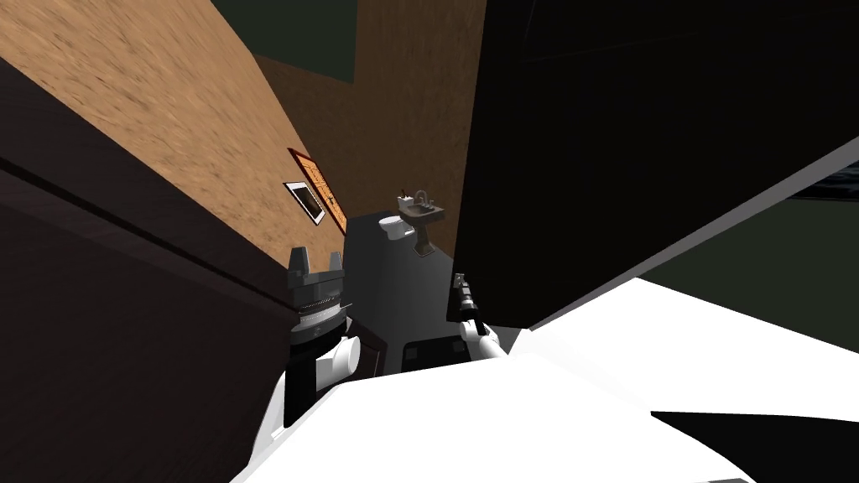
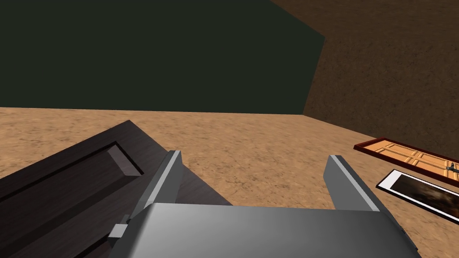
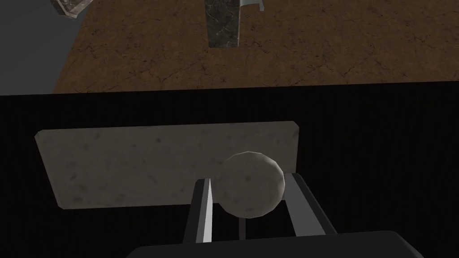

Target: Push the door open

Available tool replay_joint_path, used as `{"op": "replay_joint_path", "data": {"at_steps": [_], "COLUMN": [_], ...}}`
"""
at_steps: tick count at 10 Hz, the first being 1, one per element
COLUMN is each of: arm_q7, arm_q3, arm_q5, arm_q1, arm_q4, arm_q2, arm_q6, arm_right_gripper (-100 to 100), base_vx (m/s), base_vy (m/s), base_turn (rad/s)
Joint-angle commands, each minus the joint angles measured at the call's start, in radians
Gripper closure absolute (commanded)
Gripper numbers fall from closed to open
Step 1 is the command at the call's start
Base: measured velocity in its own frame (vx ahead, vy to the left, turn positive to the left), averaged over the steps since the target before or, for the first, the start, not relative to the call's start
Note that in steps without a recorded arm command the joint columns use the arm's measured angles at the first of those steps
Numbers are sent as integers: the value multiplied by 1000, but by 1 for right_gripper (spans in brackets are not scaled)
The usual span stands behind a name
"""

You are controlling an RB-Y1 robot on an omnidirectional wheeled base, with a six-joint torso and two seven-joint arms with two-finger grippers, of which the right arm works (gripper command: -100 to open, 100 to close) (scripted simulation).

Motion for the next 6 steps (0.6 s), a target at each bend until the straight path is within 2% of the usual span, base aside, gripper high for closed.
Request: {"op": "replay_joint_path", "data": {"at_steps": [1,3,5,6], "arm_q7": [13,27,42,28], "arm_q3": [-22,-46,-73,-37], "arm_q5": [-16,-32,-52,-45], "arm_q1": [-1,-3,-5,-10], "arm_q4": [-2,-5,-8,-2], "arm_q2": [-30,-46,-50,-59], "arm_q6": [-1,-1,-2,8], "arm_right_gripper": [100,100,100,-100], "base_vx": [149,233,254,110], "base_vy": [12,23,-14,-44], "base_turn": [-29,-92,-104,-250]}}
